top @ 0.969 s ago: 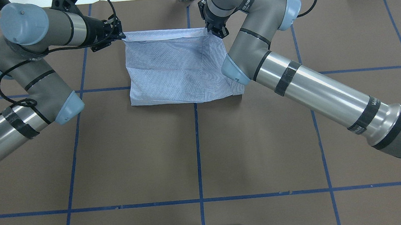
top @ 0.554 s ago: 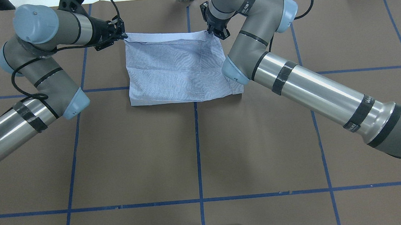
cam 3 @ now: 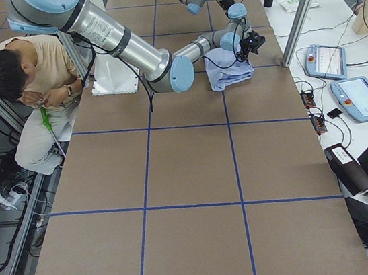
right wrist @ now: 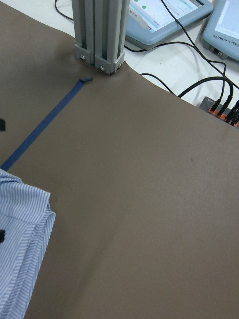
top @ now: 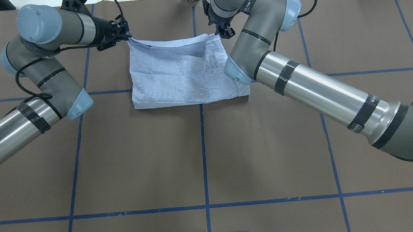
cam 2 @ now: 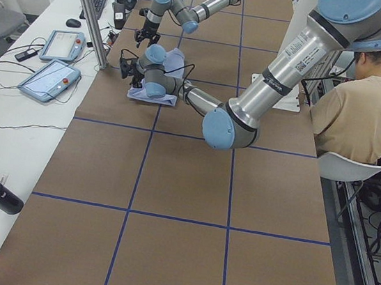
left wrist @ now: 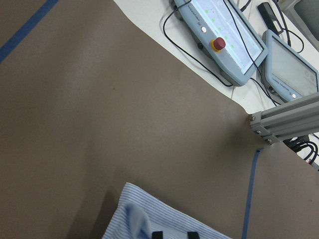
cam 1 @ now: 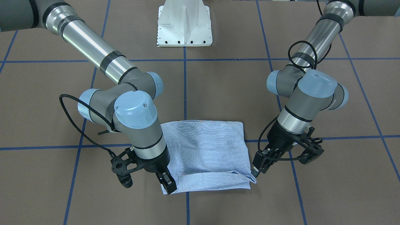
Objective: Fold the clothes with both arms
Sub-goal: 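Open both grippers and lift them off the folded shirt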
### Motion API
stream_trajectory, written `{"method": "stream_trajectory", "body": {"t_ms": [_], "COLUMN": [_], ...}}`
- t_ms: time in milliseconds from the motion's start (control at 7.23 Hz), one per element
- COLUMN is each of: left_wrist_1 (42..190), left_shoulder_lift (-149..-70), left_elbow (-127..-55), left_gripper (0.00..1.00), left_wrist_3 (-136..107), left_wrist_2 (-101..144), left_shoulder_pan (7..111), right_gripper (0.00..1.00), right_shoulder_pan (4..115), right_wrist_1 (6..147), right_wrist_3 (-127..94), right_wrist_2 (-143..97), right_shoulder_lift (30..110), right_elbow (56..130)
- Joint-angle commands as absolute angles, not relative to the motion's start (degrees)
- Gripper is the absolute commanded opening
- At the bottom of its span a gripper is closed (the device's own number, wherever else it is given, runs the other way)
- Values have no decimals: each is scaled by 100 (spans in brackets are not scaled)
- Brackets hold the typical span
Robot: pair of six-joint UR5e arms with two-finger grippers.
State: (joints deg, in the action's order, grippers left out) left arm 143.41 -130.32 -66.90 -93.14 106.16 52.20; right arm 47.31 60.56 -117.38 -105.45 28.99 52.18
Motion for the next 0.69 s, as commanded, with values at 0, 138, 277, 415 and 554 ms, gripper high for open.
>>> {"method": "stream_trajectory", "body": {"t_ms": [0,138,277,415,554], "left_wrist_1": [14344,14344,14335,14335,14344], "left_shoulder_lift": [-13148,-13148,-13140,-13122,-13105], "left_elbow": [-6600,-6635,-6731,-6741,-6741], "left_gripper": [65,64,64,64,64], "left_wrist_3": [-9281,-9255,-9081,-8957,-8947], "left_wrist_2": [10635,10670,10722,10992,11056], "left_shoulder_pan": [5405,5440,5467,5571,5590], "right_gripper": [100,100,100,100,100], "right_shoulder_pan": [4808,4773,4651,4414,4186], "right_wrist_1": [6056,6047,6056,6056,6047], "right_wrist_3": [-11575,-11575,-11610,-11619,-11645], "right_wrist_2": [-10573,-10582,-10573,-10547,-10303], "right_shoulder_lift": [2874,2944,3310,4036,4452], "right_elbow": [5186,5264,5761,6670,7141]}}
